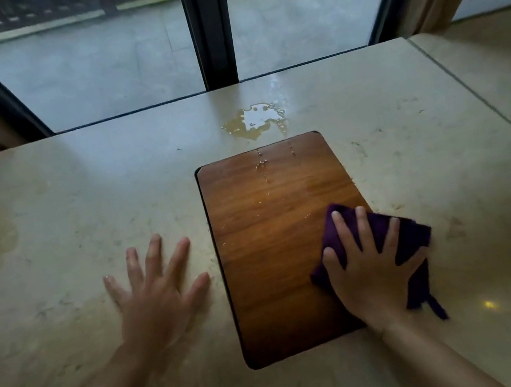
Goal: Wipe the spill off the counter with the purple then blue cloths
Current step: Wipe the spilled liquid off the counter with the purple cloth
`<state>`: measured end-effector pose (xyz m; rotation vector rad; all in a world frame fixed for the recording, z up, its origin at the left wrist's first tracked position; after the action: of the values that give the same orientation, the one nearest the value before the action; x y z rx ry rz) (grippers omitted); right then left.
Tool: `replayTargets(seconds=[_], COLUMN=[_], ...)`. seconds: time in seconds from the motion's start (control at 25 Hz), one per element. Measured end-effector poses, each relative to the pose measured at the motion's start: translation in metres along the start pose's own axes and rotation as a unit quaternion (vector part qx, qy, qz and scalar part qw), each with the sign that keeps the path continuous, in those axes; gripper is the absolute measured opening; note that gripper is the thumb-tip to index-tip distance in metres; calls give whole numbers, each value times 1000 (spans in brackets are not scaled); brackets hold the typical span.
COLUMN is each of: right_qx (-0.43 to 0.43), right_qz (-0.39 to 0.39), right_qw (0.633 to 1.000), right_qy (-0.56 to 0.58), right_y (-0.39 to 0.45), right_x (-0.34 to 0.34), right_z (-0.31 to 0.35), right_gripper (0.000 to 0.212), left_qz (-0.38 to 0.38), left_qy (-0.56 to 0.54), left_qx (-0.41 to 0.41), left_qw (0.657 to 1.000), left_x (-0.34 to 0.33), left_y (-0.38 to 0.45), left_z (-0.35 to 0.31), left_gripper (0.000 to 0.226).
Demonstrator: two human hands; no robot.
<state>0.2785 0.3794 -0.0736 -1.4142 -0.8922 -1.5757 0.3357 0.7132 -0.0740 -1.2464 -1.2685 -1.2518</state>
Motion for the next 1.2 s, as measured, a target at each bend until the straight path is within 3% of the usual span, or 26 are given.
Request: replayTargets(seconds=[0.24,0.44,0.64,0.76,0.92,1.2], right_qx=[9,22,165,279,364,382], right_qz=[-5,-1,33,47,66,88], right_qw=[1000,1000,986,959,929,920], right_qy=[-7,11,17,-7,3,-1], right_y=[168,318,403,400,344,168], right_x=[2,-5,-2,-8,-8,0], right_z=[54,108,158,180,183,116], right_gripper=[65,64,53,50,52,52], left_qz=[42,13,-12,-12,-9,-1], left_qy=[27,3,11,19,19,12], left_qx=[-10,-17,-27,-25,-16,3], left_qw=[999,1000,1000,999,1000,1000], left_x=[-1,-1,-3,-4,-5,-2], left_y=[-2,1,1,-2,-4,-5], left_z=[-3,-3,-5,-3,-3,0], left_gripper=[78,77,76,76,75,77])
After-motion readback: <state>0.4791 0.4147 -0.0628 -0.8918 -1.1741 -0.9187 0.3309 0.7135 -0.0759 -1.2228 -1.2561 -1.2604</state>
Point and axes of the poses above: each hand's wrist, its own y-axis towards the middle knuckle, its own x-axis out of the back of the hand, z = x × y, the point moved 5 cm from there along y, towards the middle knuckle, and after that the axes turned 10 degrees about -z, right-handed, at the moved point
